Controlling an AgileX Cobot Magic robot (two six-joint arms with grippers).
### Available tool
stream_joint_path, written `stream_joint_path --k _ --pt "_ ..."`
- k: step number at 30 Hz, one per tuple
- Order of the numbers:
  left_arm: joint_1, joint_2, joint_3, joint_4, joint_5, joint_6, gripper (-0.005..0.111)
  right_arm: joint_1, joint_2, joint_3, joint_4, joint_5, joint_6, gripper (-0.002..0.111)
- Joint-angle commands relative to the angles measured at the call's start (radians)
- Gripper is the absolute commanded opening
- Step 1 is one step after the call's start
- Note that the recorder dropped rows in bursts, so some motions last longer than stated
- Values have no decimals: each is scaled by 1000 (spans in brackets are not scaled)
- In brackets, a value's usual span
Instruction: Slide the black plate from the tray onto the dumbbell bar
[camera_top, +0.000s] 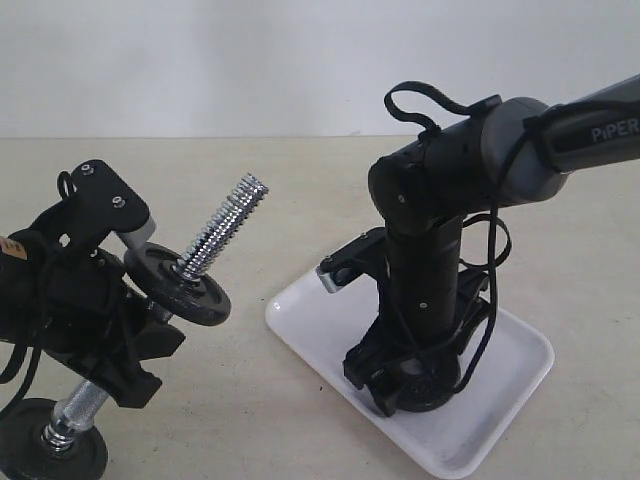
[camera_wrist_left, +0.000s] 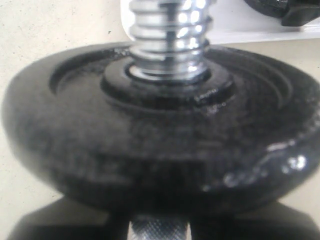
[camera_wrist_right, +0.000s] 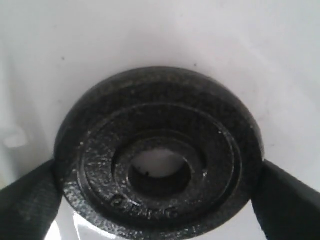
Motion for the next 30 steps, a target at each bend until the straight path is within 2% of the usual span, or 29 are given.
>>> stream_joint_path --k 1,5,7,9,11,17,18,20,24,30 --pt "-1 -36 -32 -58 -99 -8 4 -1 43 20 -53 -147 13 89" --pt "-1 -36 -32 -58 -99 -8 4 -1 43 20 -41 -157 13 88" --pt "-1 -36 -32 -58 -99 -8 4 -1 43 20 -29 -157 13 83" --pt "-1 -36 -32 -58 -99 -8 4 -1 43 20 -25 -157 13 71" --pt "-1 -36 -32 -58 -99 -8 4 -1 43 20 -20 -151 13 53" --pt "-1 -36 -32 -58 -99 -8 4 -1 43 20 -4 -153 30 22" --pt "-1 -36 -32 -58 -99 -8 4 -1 43 20 -4 -155 31 11" --pt "-1 -36 -32 -58 -99 -8 4 -1 43 20 -4 -153 31 0" --pt "-1 -36 -32 -58 -99 -8 4 -1 19 20 -4 -142 31 0" --pt "-1 -36 -32 -58 -99 -8 4 -1 -133 20 -4 -117 29 0"
